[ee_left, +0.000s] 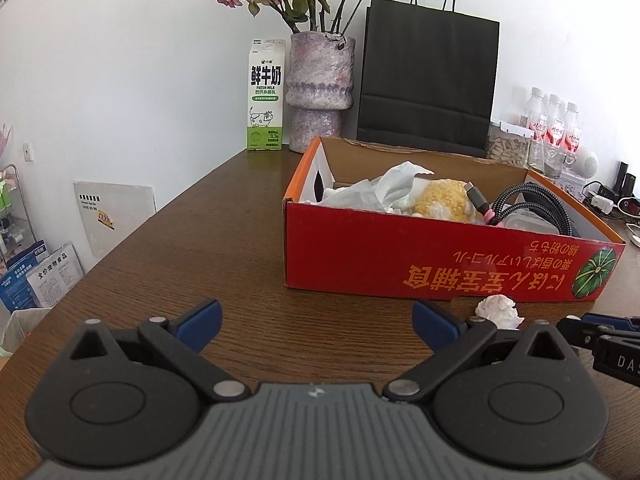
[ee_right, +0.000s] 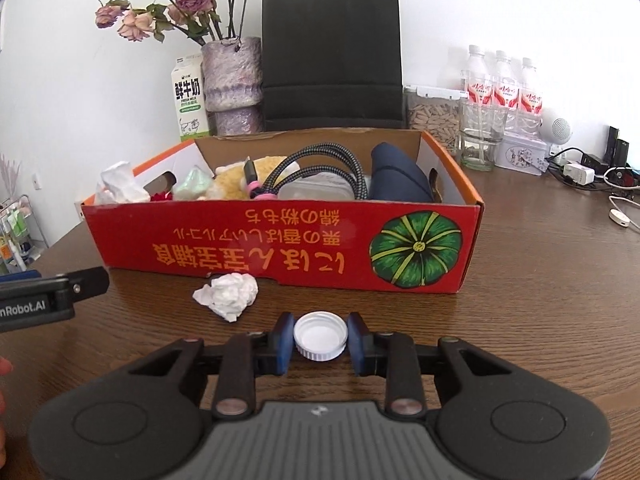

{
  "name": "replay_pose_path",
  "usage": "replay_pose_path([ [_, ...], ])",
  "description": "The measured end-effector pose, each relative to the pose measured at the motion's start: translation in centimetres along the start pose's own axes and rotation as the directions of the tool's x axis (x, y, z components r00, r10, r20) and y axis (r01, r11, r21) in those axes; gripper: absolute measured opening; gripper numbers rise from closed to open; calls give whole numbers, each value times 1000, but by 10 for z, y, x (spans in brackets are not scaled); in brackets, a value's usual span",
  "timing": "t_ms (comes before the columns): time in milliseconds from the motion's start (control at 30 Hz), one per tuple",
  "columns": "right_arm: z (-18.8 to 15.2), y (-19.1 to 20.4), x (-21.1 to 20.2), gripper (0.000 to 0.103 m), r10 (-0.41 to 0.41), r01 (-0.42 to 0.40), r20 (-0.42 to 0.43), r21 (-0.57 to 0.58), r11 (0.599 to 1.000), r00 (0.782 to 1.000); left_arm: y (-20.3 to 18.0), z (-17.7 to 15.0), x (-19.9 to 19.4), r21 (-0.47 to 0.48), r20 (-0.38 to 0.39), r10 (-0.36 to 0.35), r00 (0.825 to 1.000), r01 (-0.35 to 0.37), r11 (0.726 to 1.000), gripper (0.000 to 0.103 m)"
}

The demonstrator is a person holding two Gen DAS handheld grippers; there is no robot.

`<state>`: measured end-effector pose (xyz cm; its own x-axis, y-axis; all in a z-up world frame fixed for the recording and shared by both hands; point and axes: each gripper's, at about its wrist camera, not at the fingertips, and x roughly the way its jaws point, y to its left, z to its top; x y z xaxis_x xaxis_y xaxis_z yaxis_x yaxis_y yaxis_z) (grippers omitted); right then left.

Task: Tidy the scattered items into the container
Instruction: 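Grasp the white bottle cap with the right tool, then grasp the crumpled white tissue with left while right holds the cap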

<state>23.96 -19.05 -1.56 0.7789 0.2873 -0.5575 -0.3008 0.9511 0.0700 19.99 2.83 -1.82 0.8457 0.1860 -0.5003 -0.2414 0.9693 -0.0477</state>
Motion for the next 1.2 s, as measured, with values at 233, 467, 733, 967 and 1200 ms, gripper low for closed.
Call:
replay_pose_path([
  [233, 4, -12, 1, 27, -18, 18, 23, -6, 1000, 1000, -8, 1, 5, 28, -17, -1, 1000, 1, 1000, 103],
  [467, 10, -26, 6, 27, -54, 55, 39, -13, 998, 998, -36, 3, 9, 58, -27, -59, 998, 60, 996, 103],
  [733, 13, -45, 6, 27, -105, 107, 70, -23, 994, 992, -87, 7, 18, 151, -45, -117, 992, 122, 981, 103],
  [967, 14, -62, 5, 27, -113, 113, 68, -2, 994, 991, -109, 9, 35, 160, -89, -86, 992, 100, 982, 103],
  [1200, 10, -58, 0, 27, -106, 108, 74, -15, 994, 992, -111, 10, 45, 132, -115, -64, 991, 79, 988, 103],
])
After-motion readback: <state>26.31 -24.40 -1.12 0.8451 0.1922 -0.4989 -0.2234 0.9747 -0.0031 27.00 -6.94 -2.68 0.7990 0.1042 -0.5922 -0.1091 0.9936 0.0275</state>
